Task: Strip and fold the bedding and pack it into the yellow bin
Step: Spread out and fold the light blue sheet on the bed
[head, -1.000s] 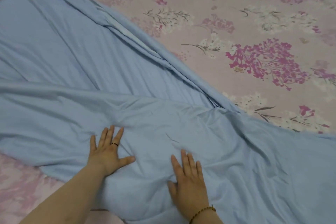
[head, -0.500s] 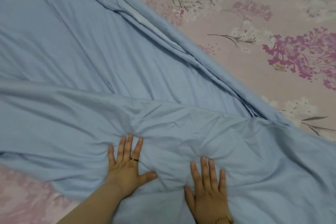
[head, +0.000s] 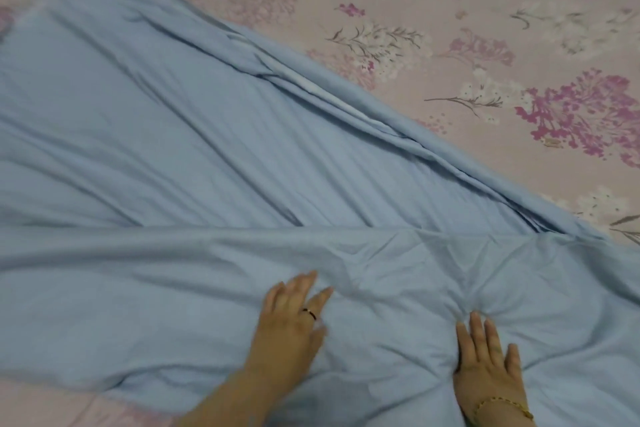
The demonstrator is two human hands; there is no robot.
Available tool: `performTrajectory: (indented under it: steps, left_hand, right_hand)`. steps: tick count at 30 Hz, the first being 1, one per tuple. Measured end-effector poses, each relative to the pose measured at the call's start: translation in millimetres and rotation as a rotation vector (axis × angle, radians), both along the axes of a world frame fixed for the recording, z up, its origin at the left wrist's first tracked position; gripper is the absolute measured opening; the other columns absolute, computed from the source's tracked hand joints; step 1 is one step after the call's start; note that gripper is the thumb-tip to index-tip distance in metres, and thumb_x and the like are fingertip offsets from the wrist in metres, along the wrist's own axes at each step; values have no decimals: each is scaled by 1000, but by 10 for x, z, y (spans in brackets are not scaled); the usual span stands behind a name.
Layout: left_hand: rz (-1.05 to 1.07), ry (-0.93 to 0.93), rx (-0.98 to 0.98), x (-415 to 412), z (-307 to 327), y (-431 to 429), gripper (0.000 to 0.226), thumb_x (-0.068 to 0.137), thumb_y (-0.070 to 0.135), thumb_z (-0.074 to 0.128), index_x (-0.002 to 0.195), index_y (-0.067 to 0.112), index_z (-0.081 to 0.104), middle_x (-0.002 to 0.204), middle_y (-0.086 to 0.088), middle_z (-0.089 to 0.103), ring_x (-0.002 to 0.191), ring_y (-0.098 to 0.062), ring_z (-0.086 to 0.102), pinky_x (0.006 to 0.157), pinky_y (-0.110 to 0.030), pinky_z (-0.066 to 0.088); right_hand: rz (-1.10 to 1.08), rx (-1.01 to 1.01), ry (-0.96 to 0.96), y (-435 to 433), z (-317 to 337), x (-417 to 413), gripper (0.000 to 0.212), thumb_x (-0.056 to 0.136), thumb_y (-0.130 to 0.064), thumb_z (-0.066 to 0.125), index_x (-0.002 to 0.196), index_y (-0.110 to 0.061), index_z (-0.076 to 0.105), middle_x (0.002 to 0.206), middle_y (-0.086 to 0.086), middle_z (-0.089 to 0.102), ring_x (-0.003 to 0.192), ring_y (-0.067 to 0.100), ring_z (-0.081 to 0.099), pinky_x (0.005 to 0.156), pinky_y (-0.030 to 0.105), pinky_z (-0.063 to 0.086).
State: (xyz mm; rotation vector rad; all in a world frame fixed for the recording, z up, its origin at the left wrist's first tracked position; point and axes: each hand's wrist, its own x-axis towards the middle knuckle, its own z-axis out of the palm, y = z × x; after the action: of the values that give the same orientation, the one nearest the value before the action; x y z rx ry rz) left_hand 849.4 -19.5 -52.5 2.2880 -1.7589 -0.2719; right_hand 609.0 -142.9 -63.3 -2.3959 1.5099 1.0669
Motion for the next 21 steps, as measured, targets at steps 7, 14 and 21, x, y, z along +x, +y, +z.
performTrajectory:
  steps: [7,14,21]
  left_hand:
    - [444,-1,555,1558,208,1,107,75,70,50,147,24,-14,156,-3,-18,144,-19,-15,113,-46,-14]
    - [402,104,648,1692,-112,-43,121,59,89,30,141,22,-30,150,-2,-33,140,-20,-28,101,-43,-33]
    - [371,43,443,1821,-435,61,138,45,95,-12,147,5,8,149,-11,29,140,-7,-15,102,-31,-33]
  right_hand:
    - [-77,-96,-40,57,-15,161,59,86,-22,-6,145,-18,-8,151,-8,-13,145,19,-7,106,33,-28]
    - [-63,-752,-792,88,-16,737,31,73,-14,39,100,-6,51,102,33,63,103,38,50,97,42,33]
    - [400,-448,-979,459,-500,2484,72,64,-20,36,135,-23,23,157,0,-7,145,13,-4,113,38,9]
